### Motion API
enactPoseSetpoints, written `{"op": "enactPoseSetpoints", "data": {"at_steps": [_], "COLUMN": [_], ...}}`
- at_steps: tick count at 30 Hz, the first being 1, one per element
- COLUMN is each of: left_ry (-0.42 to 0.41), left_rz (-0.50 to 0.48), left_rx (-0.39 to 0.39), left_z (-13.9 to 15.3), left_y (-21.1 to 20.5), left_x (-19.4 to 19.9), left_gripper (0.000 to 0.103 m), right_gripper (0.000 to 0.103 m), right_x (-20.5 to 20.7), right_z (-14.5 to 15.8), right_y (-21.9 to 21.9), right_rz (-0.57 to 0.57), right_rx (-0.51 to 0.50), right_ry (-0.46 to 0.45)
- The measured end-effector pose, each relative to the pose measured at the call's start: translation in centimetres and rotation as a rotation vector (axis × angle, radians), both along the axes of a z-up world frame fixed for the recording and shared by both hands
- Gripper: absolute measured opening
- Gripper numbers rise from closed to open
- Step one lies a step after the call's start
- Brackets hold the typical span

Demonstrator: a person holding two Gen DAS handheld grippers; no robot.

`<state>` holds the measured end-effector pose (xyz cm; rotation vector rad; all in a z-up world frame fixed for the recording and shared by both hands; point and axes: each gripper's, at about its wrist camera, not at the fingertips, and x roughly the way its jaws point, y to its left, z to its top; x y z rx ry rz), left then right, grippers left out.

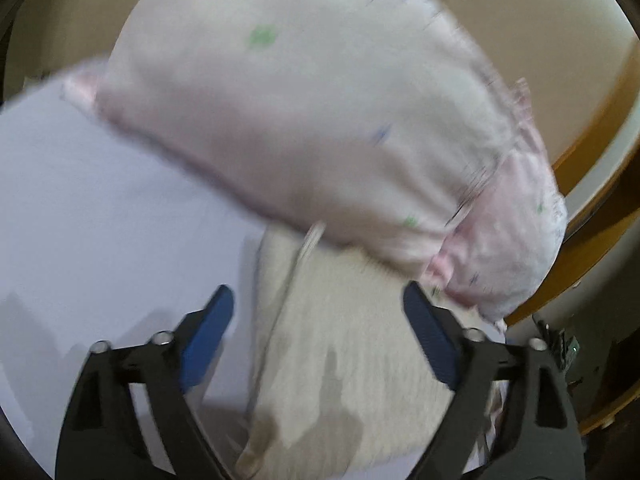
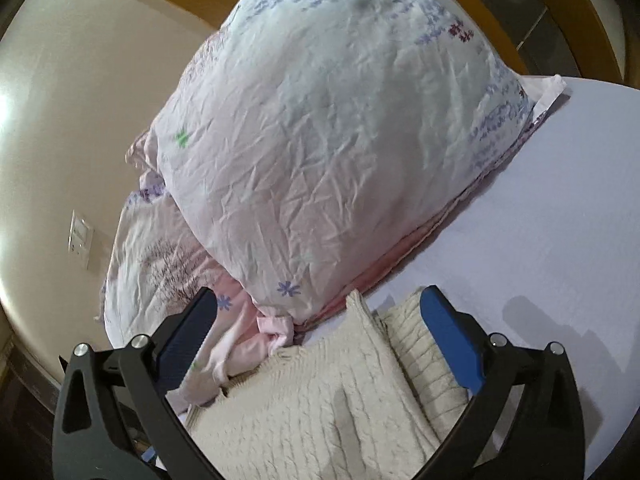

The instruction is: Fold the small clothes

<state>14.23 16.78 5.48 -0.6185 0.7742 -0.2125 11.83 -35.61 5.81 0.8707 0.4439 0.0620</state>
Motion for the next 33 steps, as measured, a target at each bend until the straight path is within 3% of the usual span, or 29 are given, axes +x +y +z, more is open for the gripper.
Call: {"op": "enactPoseSetpoints", "data": {"at_steps": [4, 9, 10, 12, 13, 15, 18, 21, 24, 26, 28, 31, 32, 33], "left_ry": [0.1, 0.126, 0.118, 0.132, 0.148, 0.156, 0.087, -0.037, -0.062, -0.025, 0.067, 0.204, 0.189, 0.165], "left_rz": [-0.017, -0.037, -0.036, -0.026, -0.034, -0.044, -0.107, -0.244, -0.381, -0.463, -0.541, -0.645, -0.684, -0.706], "left_rx": [-0.062, -0.021, -0.001, 0.014, -0.013, -0.08, -0.224, -0.302, -0.411, -0.449, -0.47, -0.579, -0.64, -0.644], "left_z": [-2.9, -4.7, -4.6, -5.0, -5.5, -5.3, -2.2, 3.1, 4.6, 4.0, 2.2, -0.4, -0.5, -0.2], "left_y": [0.3, -1.8, -2.1, -2.5, -2.3, -2.4, -3.6, -8.8, -15.6, -21.5, -27.5, -32.5, -32.9, -32.9], "left_x": [-0.2, -0.3, -0.3, -0.2, -0.3, -0.4, -0.5, 0.5, 2.9, 5.1, 7.3, 9.0, 8.8, 8.6], "left_gripper": [0.067, 0.059, 0.055, 0.031, 0.02, 0.017, 0.015, 0.015, 0.015, 0.016, 0.017, 0.017, 0.017, 0.017], "right_gripper": [0.101, 0.101, 0.101, 0.101, 0.101, 0.101, 0.101, 0.101, 0.101, 0.101, 0.101, 0.101, 0.101, 0.101], "right_x": [0.2, 0.1, 0.1, 0.4, 0.4, 0.3, -0.1, -0.6, -0.9, -0.8, -0.5, -0.4, -0.2, -0.1], "right_z": [-0.3, -0.4, -0.5, -0.8, -0.8, -0.7, -0.1, 0.7, 1.3, 0.9, 0.0, -1.9, -2.4, -2.6], "right_y": [0.5, 1.0, 0.9, 1.0, 0.9, 0.7, -0.1, -1.0, -2.0, -3.1, -4.6, -7.0, -7.4, -7.5], "right_rz": [0.046, 0.082, 0.09, 0.11, 0.117, 0.126, 0.12, 0.103, 0.131, 0.148, 0.148, 0.132, 0.145, 0.155], "right_rx": [0.041, 0.037, 0.046, 0.069, 0.077, 0.087, 0.094, 0.091, 0.068, 0.068, 0.087, 0.224, 0.269, 0.272], "right_ry": [0.023, 0.028, 0.033, 0.039, 0.041, 0.033, 0.007, -0.02, -0.036, -0.015, 0.028, 0.08, 0.099, 0.119]}}
